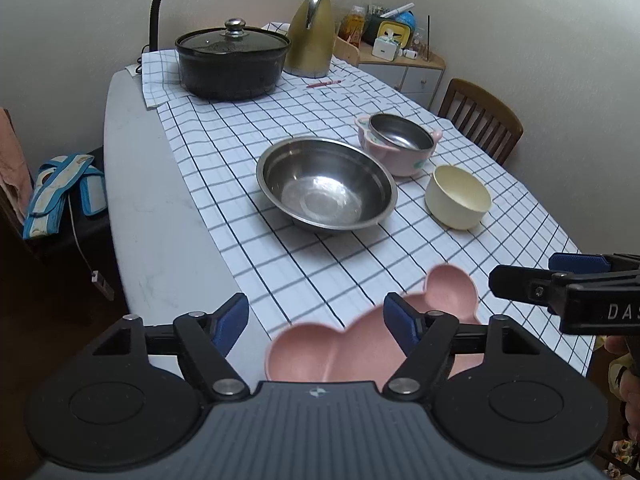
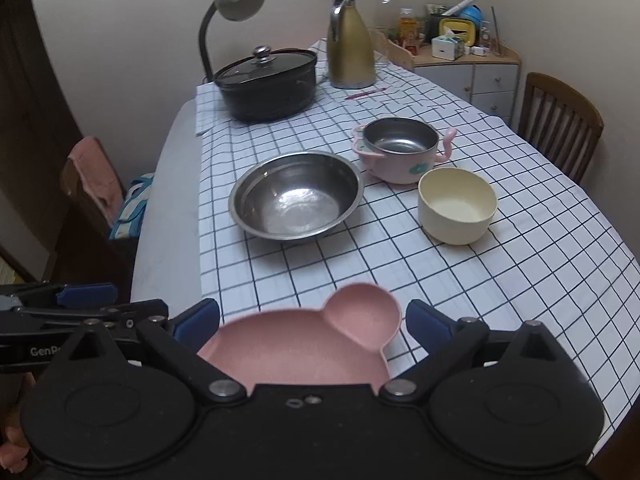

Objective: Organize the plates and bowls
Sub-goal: 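Move both grippers to the steel bowl rim and close them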

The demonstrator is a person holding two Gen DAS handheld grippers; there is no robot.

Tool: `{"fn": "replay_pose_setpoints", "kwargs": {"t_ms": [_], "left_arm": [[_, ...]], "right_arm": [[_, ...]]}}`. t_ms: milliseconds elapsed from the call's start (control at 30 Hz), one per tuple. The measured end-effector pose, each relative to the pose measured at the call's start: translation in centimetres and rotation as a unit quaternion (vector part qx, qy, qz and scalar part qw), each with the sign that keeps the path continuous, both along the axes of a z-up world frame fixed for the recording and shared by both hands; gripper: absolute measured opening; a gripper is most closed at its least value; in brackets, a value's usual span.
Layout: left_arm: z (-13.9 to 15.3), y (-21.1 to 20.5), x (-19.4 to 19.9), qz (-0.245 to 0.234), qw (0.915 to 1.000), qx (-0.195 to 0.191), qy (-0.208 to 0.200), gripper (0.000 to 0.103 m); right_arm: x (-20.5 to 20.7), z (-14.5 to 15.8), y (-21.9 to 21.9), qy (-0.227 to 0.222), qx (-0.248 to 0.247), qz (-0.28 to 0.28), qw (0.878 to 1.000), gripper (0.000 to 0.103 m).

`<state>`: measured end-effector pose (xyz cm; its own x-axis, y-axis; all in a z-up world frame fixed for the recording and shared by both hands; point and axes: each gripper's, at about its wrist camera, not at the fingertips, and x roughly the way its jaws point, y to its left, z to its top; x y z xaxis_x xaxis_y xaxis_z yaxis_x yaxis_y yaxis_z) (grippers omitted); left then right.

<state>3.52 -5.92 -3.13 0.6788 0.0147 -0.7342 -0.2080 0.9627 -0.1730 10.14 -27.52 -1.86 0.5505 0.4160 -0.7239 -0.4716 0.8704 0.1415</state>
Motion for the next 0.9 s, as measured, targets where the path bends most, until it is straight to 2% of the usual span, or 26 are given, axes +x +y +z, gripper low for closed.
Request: {"fn": "replay_pose_setpoints", "kwargs": {"t_ms": [233, 467, 800, 900], "left_arm": [[0.8, 3.8, 3.6, -0.017, 0.9998, 0.007, -0.010, 0.076], [0.4, 6.7, 8.9, -0.044, 0.9988, 0.021, -0.004, 0.076], [-2.5, 9.9, 17.1, -0.078, 0.9960, 0.012, 0.043, 0.076], [-4.1, 10.1, 19.2, -0.085, 0.9942, 0.025, 0.061, 0.076]], "right_arm": [[2.5, 1.1, 2.0, -0.017, 0.008, -0.044, 0.999, 0.103], [6.5, 1.2, 5.0, -0.016, -0.011, -0.087, 0.996, 0.103], [12.2, -1.8, 7.4, 0.033, -0.019, -0.156, 0.987, 0.101], [13.8, -3.1, 7.9, 0.050, -0.026, -0.170, 0.984, 0.098]]}}
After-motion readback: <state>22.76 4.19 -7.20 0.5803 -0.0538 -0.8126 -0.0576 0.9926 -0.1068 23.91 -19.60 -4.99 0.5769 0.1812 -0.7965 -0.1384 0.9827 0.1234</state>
